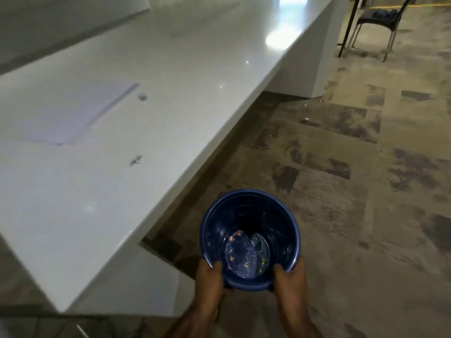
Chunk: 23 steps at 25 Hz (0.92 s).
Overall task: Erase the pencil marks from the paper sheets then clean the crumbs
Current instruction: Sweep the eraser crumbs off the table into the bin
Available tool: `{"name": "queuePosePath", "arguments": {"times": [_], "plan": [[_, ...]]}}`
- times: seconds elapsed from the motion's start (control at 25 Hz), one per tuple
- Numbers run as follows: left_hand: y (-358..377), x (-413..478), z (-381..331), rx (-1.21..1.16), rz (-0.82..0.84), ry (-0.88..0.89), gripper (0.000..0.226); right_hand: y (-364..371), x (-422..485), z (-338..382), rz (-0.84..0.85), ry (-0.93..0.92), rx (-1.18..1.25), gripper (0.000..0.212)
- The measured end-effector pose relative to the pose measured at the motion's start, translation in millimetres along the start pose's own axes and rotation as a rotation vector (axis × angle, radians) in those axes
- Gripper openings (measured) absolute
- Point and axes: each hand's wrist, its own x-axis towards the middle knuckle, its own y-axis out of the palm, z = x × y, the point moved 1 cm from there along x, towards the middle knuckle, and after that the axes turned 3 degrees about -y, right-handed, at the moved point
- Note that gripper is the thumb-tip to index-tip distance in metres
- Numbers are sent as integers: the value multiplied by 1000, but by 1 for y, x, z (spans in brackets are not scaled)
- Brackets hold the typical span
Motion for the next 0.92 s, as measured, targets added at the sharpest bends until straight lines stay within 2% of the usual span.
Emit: {"name": "queuePosePath", "arguments": {"times": [0.08, 0.24, 0.4, 0.48, 0.52, 0.56, 0.6, 0.68, 0.72, 0.76, 0.84, 0.92], "plan": [[-23, -46, -34, 11, 4, 39, 26, -5, -32, 44, 37, -11, -1, 38], [-66, -108, -88, 131, 57, 32, 19, 3, -70, 111, 124, -86, -92, 37], [-123, -166, -140, 624, 367, 116, 23, 17, -99, 140, 122, -88, -105, 38], [-157, -179, -168, 722, 552, 262, 42, 24, -108, 141, 92, -102, -118, 41], [-173, -177, -185, 697, 612, 353, 43, 26, -112, 139, 71, -102, -122, 42], [-188, -167, -201, 642, 601, 480, 44, 28, -116, 136, 56, -101, -125, 40], [-206, -149, -217, 597, 499, 654, 44, 32, -121, 131, 45, -90, -114, 38], [-230, -98, -250, 738, 182, 980, 50, 37, -129, 121, 20, -45, -52, 37], [-237, -69, -266, 889, 76, 1028, 58, 40, -134, 116, 5, -19, -18, 37], [-239, -39, -280, 1030, 45, 983, 68, 43, -138, 112, -7, 2, 5, 37], [-229, 9, -294, 1226, 117, 861, 87, 46, -143, 105, -37, 24, 17, 38], [-210, 39, -299, 1272, 181, 876, 97, 48, -143, 103, -52, 33, 16, 39]]}}
